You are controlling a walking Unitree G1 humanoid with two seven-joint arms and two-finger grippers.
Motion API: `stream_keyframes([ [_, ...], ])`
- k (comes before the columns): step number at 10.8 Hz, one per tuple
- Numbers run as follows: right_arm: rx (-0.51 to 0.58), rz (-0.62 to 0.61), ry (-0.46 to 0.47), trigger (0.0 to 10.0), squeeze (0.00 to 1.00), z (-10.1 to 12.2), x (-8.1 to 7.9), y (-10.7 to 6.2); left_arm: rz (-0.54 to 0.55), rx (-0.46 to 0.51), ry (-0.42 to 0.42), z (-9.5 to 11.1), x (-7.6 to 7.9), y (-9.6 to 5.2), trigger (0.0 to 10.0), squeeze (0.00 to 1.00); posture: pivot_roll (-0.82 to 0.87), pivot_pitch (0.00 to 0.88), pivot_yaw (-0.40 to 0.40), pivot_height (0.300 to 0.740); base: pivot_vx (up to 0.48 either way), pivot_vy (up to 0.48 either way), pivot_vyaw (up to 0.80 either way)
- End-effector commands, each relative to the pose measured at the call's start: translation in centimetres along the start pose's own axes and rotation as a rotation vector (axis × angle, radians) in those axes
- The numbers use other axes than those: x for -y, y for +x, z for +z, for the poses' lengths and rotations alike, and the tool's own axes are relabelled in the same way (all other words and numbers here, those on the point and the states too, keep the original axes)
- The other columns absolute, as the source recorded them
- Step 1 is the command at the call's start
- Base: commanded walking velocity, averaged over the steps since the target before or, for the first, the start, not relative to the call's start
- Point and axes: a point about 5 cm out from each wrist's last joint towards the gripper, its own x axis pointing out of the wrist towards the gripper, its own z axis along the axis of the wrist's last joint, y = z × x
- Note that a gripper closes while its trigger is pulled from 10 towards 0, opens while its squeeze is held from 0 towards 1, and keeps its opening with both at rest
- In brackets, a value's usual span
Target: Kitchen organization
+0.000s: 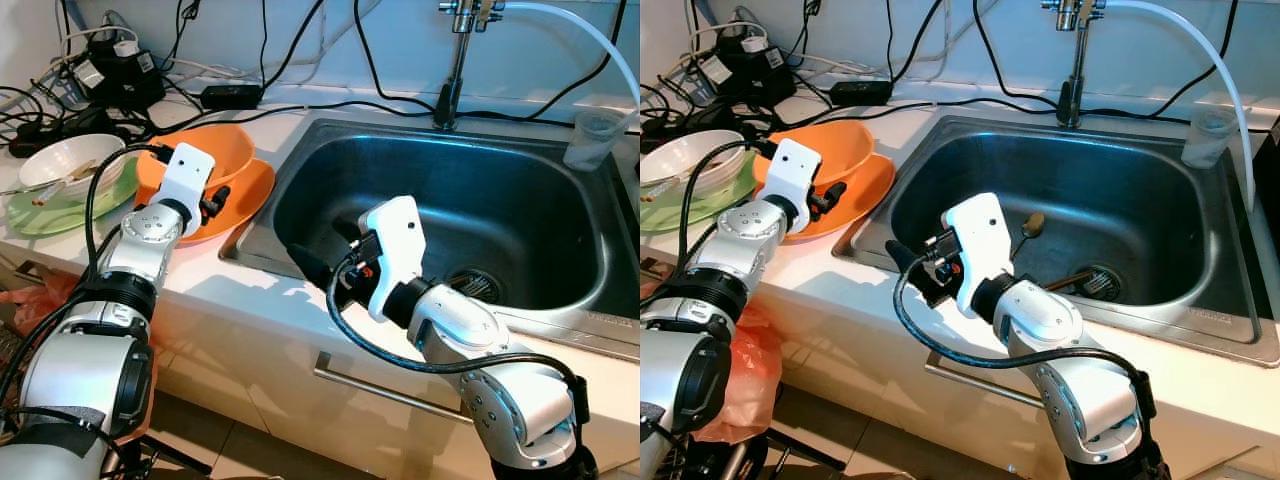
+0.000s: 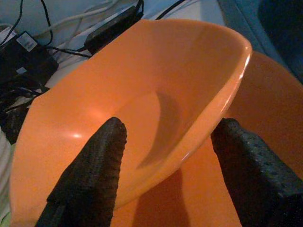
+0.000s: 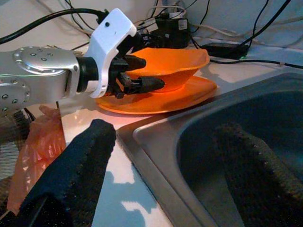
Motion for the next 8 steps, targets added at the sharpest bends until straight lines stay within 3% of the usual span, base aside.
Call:
stream_keyframes([
  [1, 0.004, 0.006, 0.002, 10.0, 0.00, 0.15, -0.27, -0.14, -0.002, -0.019, -0.008, -0.22, -0.55, -0.12, 0.0, 0.00, -0.11, 0.000, 0.132, 0.740, 0.000, 0.000, 0.00],
  [8, -0.008, -0.008, -0.005, 10.0, 0.00, -0.07, -0.03, -0.17, -0.031, -0.029, -0.028, -0.73, 0.04, -0.12, 0.0, 0.00, -0.11, 0.000, 0.131, 0.740, 0.000, 0.000, 0.00],
])
